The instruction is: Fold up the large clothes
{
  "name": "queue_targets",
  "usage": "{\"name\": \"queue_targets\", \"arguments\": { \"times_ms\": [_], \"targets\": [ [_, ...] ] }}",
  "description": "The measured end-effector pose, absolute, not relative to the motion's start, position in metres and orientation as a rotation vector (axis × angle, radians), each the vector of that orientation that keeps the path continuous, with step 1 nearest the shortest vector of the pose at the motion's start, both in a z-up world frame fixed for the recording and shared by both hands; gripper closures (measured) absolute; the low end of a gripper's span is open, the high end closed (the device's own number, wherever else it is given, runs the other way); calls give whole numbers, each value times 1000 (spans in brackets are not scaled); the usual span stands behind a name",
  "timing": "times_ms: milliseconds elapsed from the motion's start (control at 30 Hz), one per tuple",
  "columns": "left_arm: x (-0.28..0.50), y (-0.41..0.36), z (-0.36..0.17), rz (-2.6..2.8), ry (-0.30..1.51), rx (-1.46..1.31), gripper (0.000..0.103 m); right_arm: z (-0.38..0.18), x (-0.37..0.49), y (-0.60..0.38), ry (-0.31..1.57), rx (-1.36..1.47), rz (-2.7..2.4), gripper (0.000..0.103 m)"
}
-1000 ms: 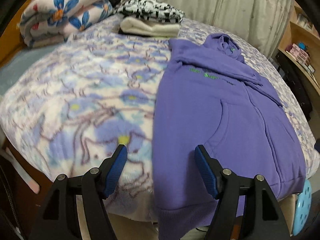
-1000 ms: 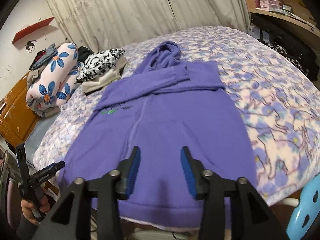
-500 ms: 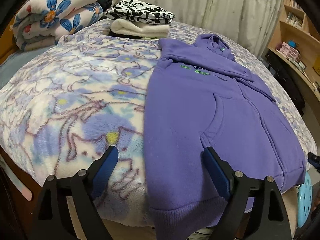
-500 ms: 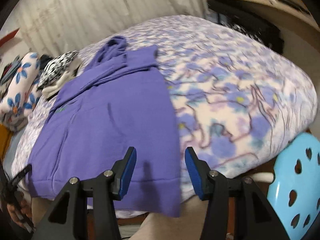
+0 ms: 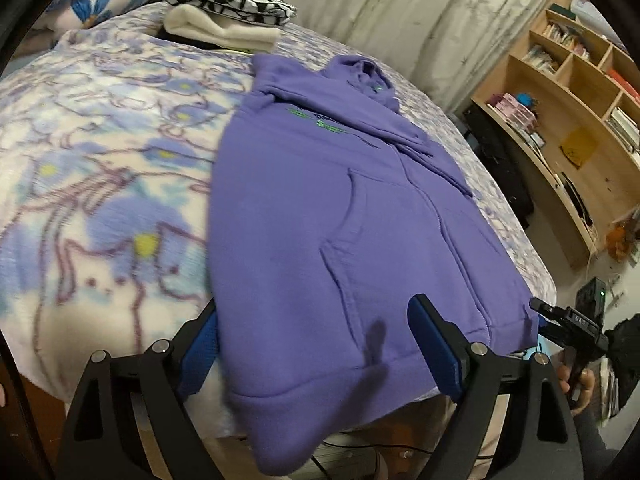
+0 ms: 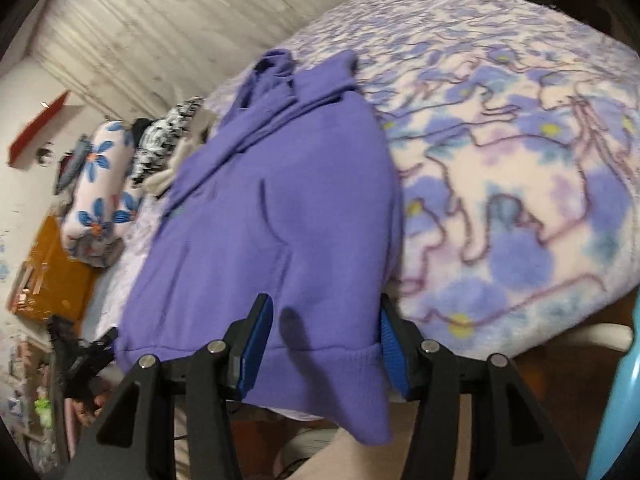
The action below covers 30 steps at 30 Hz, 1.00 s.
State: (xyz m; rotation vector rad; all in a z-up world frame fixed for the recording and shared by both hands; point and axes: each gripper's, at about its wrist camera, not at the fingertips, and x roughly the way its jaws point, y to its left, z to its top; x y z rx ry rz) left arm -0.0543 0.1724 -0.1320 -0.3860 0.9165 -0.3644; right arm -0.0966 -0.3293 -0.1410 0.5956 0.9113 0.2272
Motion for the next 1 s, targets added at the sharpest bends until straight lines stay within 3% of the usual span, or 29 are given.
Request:
{"name": "queue_targets", "arguments": {
  "times_ms": [567,633,733,800,867,967,1000],
  "targets": [
    [-50,167,-141,-443,928,-433,16,-170,-83,-336,938,681,277,50],
    [-50,162,-143,-438,928,-396,16,-172,-81,-337,934,703,292,45],
    [-50,154,-145,-432,928,-351,13,-173,-77,-335,936,746,307,30],
    [-47,151,-146,-421,936,-337,11,-170,-69,-327,950,746,319,11],
    [-42,144,-146,-392,957,-310,11,-167,-62,-315,975,680,328,0],
    [-39,136,-144,-355,969,-265,12,-162,-58,-295,1020,522,287,0],
    [-39,136,-143,-344,969,-259,20,-160,-58,-292,1024,503,279,0]
  ]
}}
